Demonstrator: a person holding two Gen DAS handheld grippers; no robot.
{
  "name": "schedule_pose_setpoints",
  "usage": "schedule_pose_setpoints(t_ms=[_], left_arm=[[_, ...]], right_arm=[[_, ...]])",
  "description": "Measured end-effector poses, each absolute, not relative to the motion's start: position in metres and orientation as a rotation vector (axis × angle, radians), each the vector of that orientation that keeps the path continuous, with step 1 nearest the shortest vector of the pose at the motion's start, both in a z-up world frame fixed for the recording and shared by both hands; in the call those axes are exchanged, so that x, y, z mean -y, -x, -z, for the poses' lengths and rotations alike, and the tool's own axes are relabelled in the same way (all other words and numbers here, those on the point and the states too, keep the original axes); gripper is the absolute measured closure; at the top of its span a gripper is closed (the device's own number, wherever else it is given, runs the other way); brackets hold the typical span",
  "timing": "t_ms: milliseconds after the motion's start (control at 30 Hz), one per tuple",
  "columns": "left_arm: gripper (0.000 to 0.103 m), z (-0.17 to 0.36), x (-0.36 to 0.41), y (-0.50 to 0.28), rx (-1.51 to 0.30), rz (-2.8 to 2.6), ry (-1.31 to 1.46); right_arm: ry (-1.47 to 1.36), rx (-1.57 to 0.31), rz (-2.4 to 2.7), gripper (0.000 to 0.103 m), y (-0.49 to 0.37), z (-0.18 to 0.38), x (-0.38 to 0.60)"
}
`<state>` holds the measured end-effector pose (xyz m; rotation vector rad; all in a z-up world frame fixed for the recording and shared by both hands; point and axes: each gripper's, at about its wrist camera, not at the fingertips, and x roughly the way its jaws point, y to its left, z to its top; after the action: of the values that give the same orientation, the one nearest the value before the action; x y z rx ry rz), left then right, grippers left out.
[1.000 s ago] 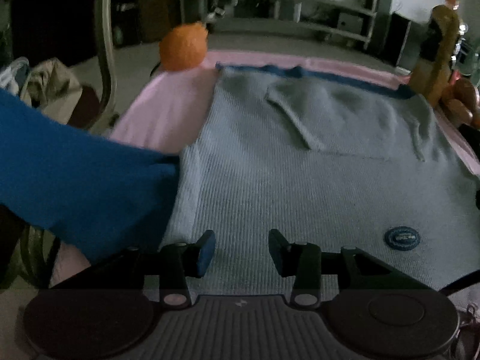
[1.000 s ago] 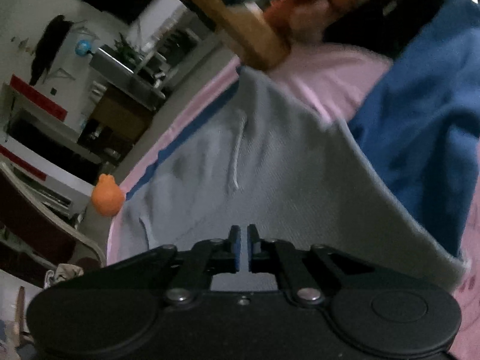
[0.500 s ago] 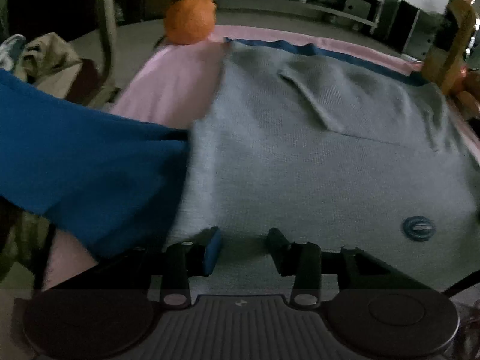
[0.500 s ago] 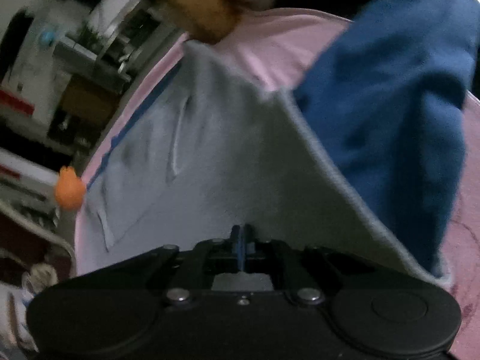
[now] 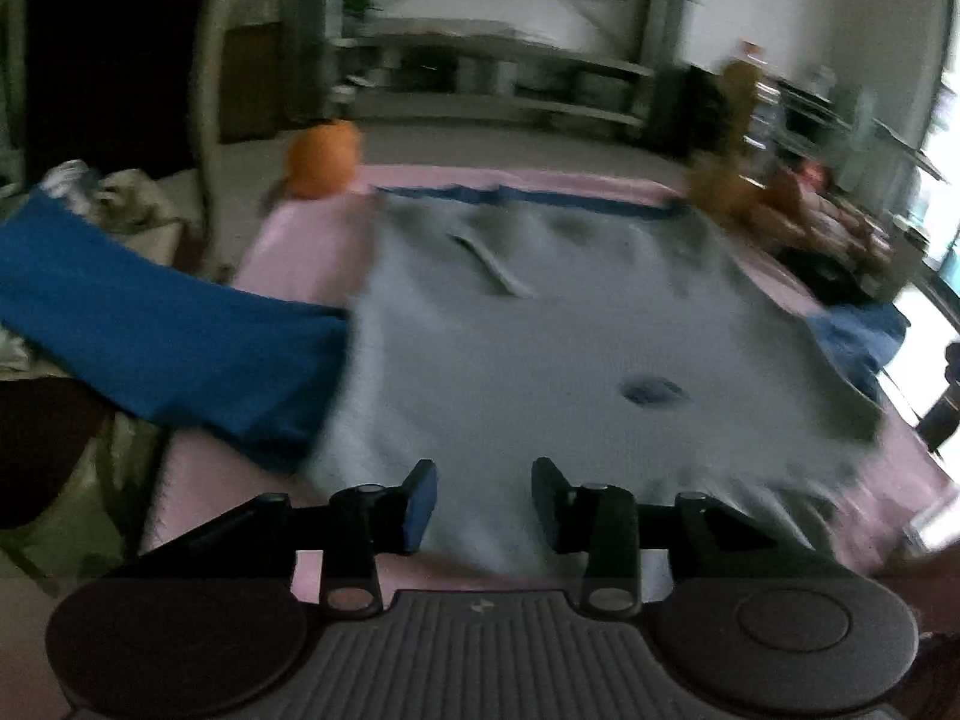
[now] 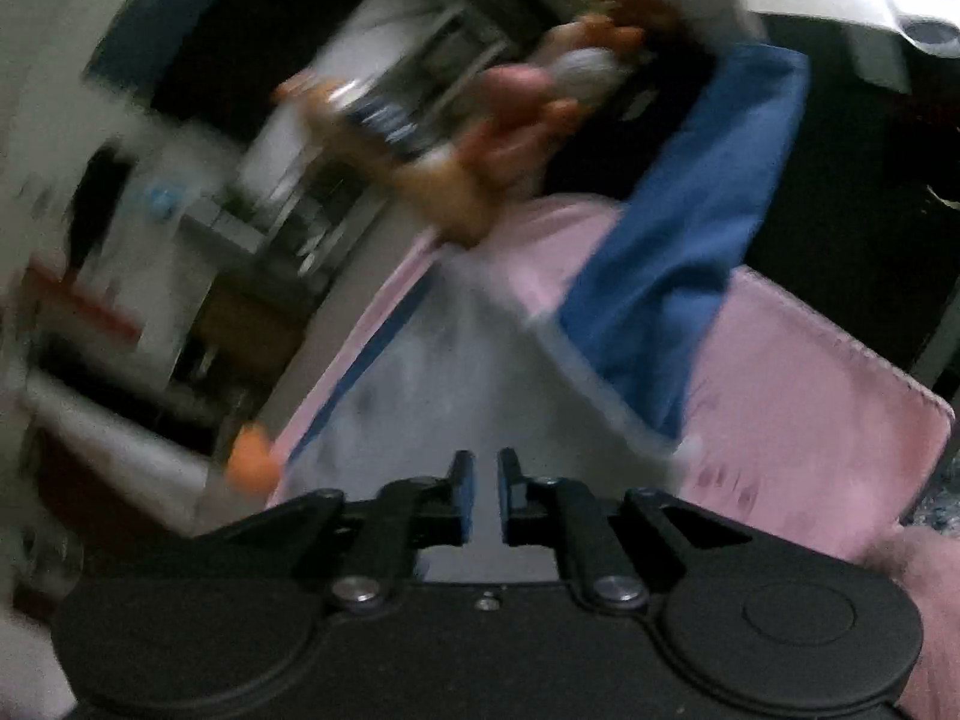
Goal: Fold clothes
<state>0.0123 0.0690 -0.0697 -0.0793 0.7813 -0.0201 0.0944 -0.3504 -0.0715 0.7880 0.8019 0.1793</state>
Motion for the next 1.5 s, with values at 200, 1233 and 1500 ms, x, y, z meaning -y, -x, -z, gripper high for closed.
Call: schedule_pose_setpoints(t_ms=[200, 1233, 1500], left_arm=[[0.06, 0.107, -0.044, 0.009, -0.992, 0.11, 0.039], [0.058, 0.137, -0.056, 0.008, -1.125, 0.125, 0.077], [0.058, 0.136, -0.057, 0.008, -1.12, 0.112, 0.072]], right_arm=[[-0.599, -1.024, -0.348, 0.064, -0.049, 0.074, 0.272], [-0.02, -1.447, -0.314, 0.032, -0.02, 0.246, 0.085], [-0.066, -1.459, -0.36, 0.097, -0.01, 0.236, 0.095]])
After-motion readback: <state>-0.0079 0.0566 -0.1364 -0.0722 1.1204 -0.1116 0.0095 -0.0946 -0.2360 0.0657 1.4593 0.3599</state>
